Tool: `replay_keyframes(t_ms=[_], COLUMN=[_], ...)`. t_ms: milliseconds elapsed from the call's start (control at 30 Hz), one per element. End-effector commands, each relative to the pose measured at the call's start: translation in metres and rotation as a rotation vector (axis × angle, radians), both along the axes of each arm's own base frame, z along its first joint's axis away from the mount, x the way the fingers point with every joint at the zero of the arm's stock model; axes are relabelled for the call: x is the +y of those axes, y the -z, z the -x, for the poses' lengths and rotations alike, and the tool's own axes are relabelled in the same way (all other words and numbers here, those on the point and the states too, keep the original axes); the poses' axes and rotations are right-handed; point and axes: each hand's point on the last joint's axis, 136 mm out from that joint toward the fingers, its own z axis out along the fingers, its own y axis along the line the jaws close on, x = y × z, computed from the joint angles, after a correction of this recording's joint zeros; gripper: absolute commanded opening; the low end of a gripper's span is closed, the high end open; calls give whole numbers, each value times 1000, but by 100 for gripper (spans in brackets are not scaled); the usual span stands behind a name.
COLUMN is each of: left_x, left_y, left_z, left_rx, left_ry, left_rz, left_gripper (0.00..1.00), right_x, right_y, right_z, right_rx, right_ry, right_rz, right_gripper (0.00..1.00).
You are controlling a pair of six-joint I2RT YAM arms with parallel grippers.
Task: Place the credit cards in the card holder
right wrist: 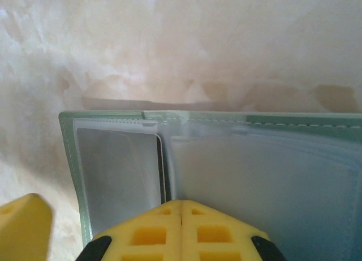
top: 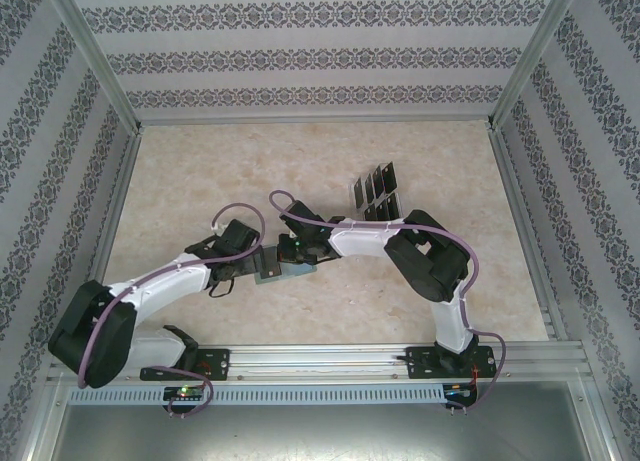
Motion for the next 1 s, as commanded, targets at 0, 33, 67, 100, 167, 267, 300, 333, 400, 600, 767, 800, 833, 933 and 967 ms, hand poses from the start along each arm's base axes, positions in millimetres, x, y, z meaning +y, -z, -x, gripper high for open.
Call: replay_keyframes(t_ms=[0, 33, 67, 100, 167, 267, 300, 333, 400, 600, 767, 800, 833, 933, 967], left_x=[10, 10, 10, 10, 8, 5, 4, 4, 3, 2, 1, 1, 1, 1, 1], left_y=[-21, -23, -24, -24, -25, -23, -22, -22, -21, -16, -14, -14, -14, -15, -15], left_z=[-10, -11, -11, -12, -13, -14, -15, -15, -15, -14, -12, -12, -11, -10, -10], left_rx=[-43, -46, -48, -48, -50, -44, -42, -39, -35, -21, -11, -12, -9, -7, -5], left_ry=[-49, -48, -49, -48, -45, -38, -35, -34, -30, -22, -14, -12, -11, -8, -6], left_rz=[-18, -17, -16, -15, -9, -1, 0, 1, 2, 5, 6, 7, 5, 5, 6], left_gripper=[94, 94, 94, 95, 95, 95, 95, 95, 95, 95, 95, 95, 95, 96, 96], right_x=[-5, -4, -3, -2, 0, 4, 5, 5, 5, 6, 2, 0, -1, -8, -10], right_y=[3, 3, 3, 4, 5, 7, 6, 7, 6, 6, -4, -7, -13, -28, -34], right_z=[14, 14, 15, 16, 18, 21, 21, 21, 20, 20, 13, 12, 11, 8, 7], right_rx=[40, 39, 41, 47, 49, 59, 61, 62, 62, 70, 51, 44, 35, 7, -3], right_ry=[-17, -18, -20, -20, -27, -35, -36, -35, -35, -36, -20, -18, -17, -18, -16], right_rz=[11, 7, 6, 4, -2, -10, -15, -15, -17, -25, -41, -45, -52, -69, -76], right_gripper=[0, 0, 0, 0, 0, 1, 1, 1, 1, 5, 8, 9, 12, 17, 19])
